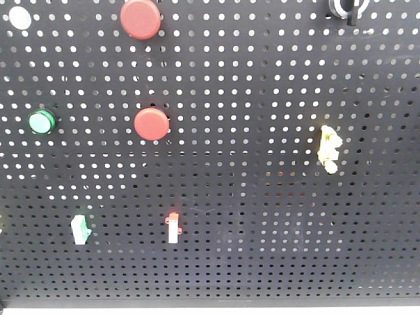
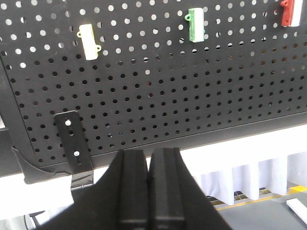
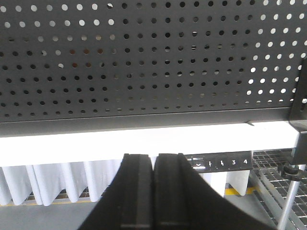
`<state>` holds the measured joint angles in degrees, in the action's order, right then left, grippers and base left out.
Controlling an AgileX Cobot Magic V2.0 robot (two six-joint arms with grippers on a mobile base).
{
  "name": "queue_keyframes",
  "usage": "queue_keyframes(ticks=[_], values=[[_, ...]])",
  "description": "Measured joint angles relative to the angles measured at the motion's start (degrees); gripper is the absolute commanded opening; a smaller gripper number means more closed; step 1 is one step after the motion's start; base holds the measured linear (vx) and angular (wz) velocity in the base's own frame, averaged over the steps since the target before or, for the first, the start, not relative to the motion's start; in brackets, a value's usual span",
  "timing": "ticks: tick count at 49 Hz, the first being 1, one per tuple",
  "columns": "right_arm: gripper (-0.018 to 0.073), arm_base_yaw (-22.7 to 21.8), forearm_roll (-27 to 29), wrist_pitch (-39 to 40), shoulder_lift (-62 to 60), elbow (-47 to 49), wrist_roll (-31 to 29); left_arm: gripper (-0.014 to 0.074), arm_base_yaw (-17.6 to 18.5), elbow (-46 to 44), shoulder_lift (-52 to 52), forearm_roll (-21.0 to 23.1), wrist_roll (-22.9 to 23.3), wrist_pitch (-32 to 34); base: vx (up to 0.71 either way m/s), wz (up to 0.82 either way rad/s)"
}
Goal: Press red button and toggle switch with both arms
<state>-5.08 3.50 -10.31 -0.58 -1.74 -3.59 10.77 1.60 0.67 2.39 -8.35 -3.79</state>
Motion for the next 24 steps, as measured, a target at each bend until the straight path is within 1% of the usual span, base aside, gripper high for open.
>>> queue_keyframes(ticks=[15, 19, 24], values=[[-0.0003, 0.00, 0.06, 0.11, 0.00, 0.00, 0.00, 0.0001, 0.00, 0.00, 0.00, 0.00, 0.00, 0.87, 0.00, 0.00], [-0.0003, 0.00, 0.06, 1.84, 0.00, -0.04, 0.00, 0.0001, 0.00, 0.00, 0.00, 0.00, 0.00, 4.11, 0.00, 0.00], [-0.0003, 0.00, 0.22, 9.15, 0.00, -0.11, 0.53, 0.0001, 0.00, 0.00, 0.00, 0.00, 0.56, 11.13, 0.00, 0.00]])
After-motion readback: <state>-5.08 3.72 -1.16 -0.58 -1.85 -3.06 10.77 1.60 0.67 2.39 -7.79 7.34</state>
